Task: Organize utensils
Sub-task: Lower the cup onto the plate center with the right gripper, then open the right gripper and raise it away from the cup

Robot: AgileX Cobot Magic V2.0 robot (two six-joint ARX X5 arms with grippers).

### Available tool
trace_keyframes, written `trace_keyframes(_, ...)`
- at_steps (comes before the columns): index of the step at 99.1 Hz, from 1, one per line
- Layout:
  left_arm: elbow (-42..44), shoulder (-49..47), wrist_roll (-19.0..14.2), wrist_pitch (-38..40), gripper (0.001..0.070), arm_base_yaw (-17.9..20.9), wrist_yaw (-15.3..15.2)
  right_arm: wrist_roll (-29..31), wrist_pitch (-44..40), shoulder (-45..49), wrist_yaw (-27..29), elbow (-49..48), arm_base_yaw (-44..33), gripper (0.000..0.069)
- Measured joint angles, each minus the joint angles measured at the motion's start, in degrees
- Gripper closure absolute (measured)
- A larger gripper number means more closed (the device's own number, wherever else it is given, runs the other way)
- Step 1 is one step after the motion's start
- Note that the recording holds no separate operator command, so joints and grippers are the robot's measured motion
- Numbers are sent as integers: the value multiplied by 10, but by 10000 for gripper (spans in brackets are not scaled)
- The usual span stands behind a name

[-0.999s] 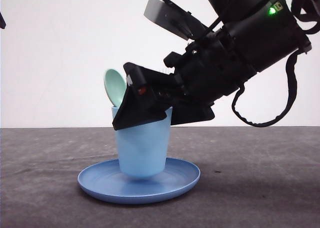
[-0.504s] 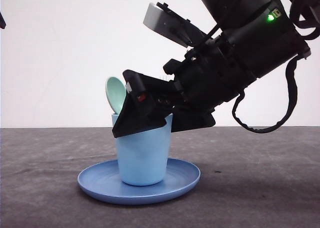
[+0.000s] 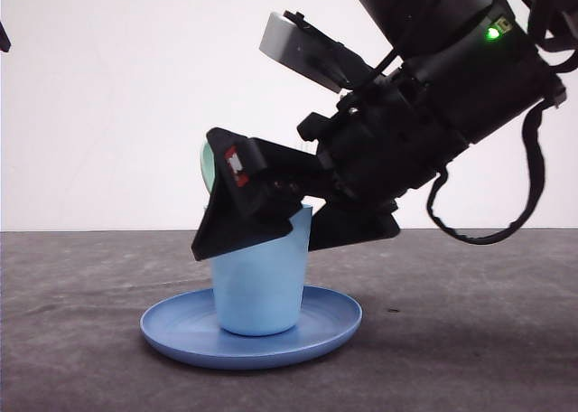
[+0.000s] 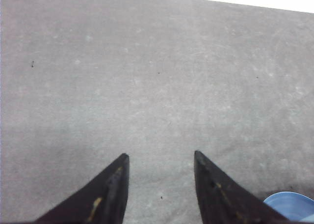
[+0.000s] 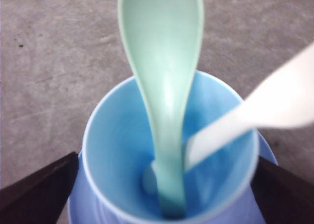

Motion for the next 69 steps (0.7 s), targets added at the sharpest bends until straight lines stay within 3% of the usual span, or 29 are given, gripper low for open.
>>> trace_keyframes(16, 0, 0, 0, 0, 470, 0, 0, 19, -100, -68, 0, 0, -21, 11)
trace_keyframes(35, 0, 0, 0, 0, 470, 0, 0, 23, -280, -178, 0, 0, -67, 11)
trace_keyframes(69, 0, 0, 0, -14, 470, 0, 0, 19, -566, -340, 29, 89, -230, 11)
